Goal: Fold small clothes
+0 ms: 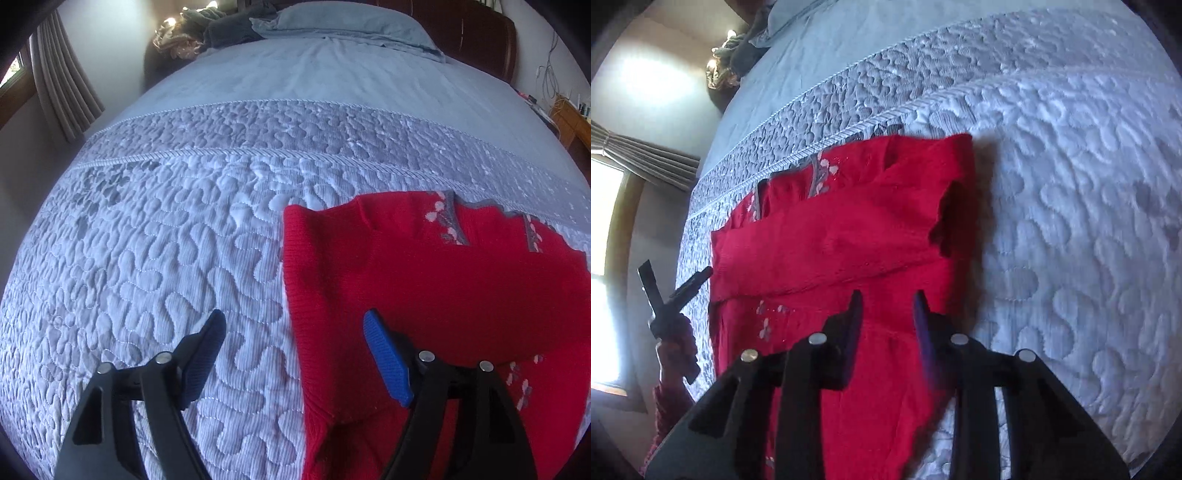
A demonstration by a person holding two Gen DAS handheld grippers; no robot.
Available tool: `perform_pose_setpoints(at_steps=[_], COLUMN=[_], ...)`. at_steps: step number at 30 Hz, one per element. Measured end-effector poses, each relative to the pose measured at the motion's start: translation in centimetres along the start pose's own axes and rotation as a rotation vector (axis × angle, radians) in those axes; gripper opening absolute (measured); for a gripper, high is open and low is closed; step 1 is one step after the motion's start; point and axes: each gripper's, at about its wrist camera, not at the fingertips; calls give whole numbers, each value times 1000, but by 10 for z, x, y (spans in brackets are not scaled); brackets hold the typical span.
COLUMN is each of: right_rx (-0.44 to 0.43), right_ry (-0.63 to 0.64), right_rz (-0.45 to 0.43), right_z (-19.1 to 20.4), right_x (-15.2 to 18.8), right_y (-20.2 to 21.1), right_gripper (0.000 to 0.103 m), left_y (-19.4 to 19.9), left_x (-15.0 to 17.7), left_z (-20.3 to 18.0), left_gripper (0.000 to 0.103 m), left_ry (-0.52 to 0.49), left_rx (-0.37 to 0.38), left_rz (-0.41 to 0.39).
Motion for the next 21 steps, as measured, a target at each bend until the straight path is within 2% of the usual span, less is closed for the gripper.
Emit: perform_pose_setpoints(at_steps=[8, 11, 17, 21], right_rx=[-25, -52, -83, 9], right_ry=[-191, -214, -175, -145], right_rz=[-15, -28, -59, -56], right_z=[-23, -27, -10, -12], right_x=[-19, -19, 12, 20], right_y=[-28, -27, 7, 9], right_gripper=[25, 1, 0, 0], left_y=[-15, -25, -28, -28], left_x=[8, 12, 14, 12], left_z=[-10, -8, -4, -4], left_gripper=[77, 79, 81, 81], left_ry=[-10, 4, 10, 6], left_rx=[-1, 3, 21, 20], left_rz=[42, 54, 44, 52])
Point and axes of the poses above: each gripper's, at about its wrist camera, not at the fingertips, and y roughly against the way its jaws point, z to its left, x to its underside, and after that the axes turned 1 degree about -x, right-handed
